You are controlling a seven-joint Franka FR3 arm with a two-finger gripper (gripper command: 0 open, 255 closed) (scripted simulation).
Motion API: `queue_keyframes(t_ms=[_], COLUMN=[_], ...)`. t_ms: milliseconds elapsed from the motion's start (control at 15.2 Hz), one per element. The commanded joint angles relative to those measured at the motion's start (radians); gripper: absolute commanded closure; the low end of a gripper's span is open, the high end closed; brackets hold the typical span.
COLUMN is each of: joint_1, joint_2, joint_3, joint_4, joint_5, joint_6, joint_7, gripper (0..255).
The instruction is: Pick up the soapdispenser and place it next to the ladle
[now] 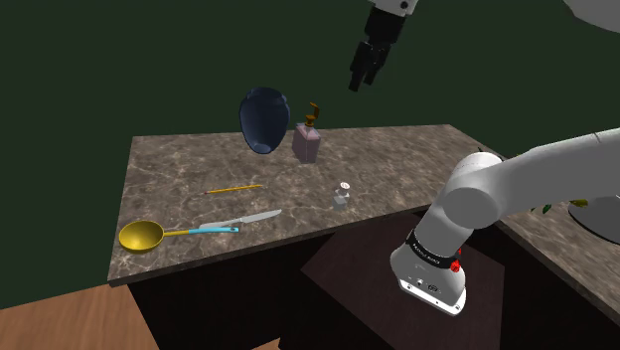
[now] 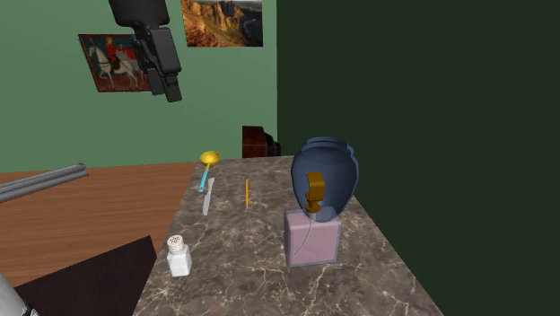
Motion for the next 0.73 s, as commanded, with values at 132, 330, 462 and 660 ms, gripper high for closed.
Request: queue_keyframes(t_ms=[132,330,462,660], joint_1=[-0.017,-0.043,-0.061,-0.088], joint_2=[0.026,0.075,0.115,0.186], joint_3=[0.002,0.004,0.005,0.007], joint_4=[-0.040,-0.090,-0.117,-0.147], joint_5=[-0.003,-0.010,-0.015,-0.024], joint_6=[0.079,0.198,0.277,0.396], joint_7=[0.026,0.066,0.093,0.135], gripper=[0,0,0,0])
